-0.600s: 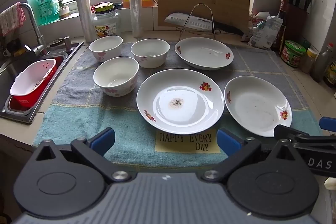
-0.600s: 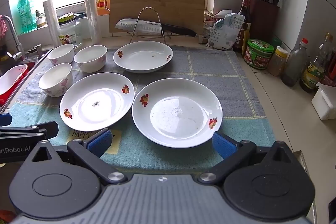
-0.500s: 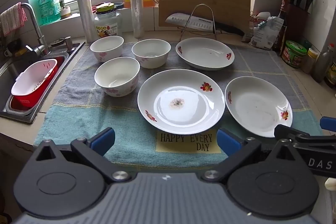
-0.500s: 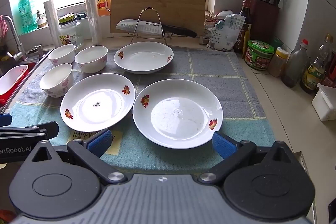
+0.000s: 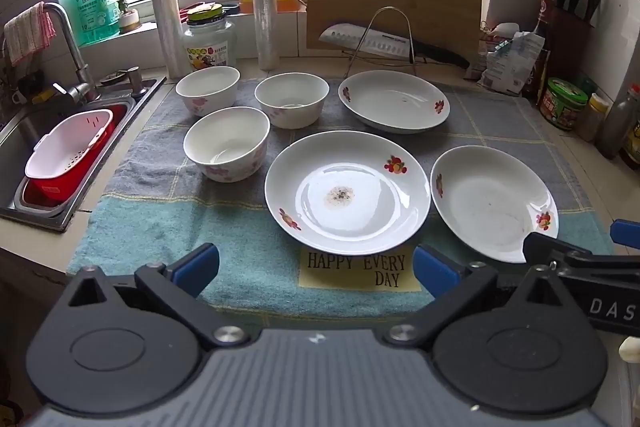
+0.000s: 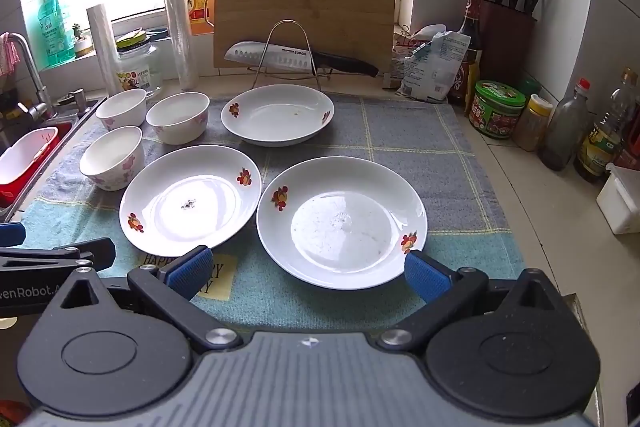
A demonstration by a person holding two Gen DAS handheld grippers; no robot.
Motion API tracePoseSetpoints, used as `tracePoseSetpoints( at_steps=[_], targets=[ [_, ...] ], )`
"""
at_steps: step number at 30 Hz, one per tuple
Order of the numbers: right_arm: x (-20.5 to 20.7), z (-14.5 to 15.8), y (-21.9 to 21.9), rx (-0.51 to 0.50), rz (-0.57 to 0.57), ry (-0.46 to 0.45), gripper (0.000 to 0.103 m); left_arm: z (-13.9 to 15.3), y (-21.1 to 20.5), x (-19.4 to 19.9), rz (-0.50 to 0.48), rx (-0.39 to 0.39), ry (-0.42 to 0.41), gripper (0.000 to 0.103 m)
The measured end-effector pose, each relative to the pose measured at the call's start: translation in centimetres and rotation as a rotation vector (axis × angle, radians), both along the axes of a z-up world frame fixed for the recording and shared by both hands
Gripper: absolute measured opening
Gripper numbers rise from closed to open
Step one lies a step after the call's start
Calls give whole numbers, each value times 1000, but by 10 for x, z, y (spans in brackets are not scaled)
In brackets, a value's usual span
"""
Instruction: Organize plates and bowls
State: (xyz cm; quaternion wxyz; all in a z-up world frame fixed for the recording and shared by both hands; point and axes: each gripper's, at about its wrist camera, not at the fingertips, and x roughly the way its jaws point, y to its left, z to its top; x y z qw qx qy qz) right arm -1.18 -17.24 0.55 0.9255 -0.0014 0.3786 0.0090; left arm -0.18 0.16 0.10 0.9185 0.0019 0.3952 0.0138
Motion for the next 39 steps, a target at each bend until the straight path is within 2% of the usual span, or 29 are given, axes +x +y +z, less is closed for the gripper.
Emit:
tracePoseSetpoints(
  at_steps=[39],
  targets=[
    [1, 5, 0, -2, 8, -14, 103, 3, -1, 1, 15, 1, 13, 102]
  ],
)
